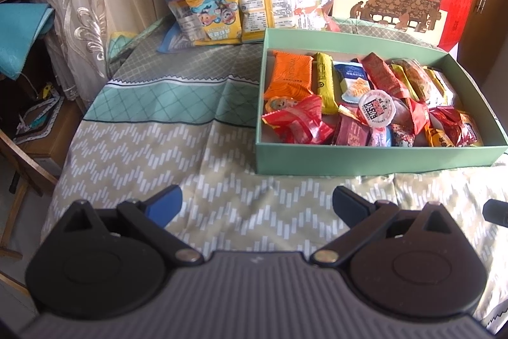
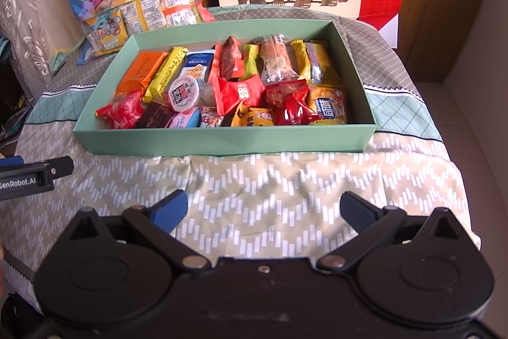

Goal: Organize snacks

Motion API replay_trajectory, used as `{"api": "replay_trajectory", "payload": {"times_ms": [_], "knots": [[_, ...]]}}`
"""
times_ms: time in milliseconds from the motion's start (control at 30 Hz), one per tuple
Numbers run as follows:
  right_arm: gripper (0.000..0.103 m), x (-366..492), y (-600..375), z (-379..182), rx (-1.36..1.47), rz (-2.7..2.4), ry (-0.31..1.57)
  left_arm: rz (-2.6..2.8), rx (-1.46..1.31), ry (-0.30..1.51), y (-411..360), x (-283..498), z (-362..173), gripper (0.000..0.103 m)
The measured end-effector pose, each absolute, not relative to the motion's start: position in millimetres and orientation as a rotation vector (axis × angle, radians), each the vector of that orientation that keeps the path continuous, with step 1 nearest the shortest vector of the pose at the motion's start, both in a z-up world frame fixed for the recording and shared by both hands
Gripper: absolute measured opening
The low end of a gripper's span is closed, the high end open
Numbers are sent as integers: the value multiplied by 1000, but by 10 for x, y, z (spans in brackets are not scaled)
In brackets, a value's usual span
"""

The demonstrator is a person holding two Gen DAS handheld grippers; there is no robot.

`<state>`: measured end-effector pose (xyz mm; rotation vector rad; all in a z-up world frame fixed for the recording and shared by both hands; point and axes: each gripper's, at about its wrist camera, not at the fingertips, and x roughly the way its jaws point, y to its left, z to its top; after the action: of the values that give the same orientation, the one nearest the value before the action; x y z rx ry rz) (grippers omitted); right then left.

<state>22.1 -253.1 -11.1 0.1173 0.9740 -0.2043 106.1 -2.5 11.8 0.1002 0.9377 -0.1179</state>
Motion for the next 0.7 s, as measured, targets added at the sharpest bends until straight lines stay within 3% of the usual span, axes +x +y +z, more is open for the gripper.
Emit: {"api": "replay_trajectory", "payload": {"times_ms": [700], "knots": [[103,210,-2535,-127,119,-211,981,-141,115,970,-71,1062,83,103]]}}
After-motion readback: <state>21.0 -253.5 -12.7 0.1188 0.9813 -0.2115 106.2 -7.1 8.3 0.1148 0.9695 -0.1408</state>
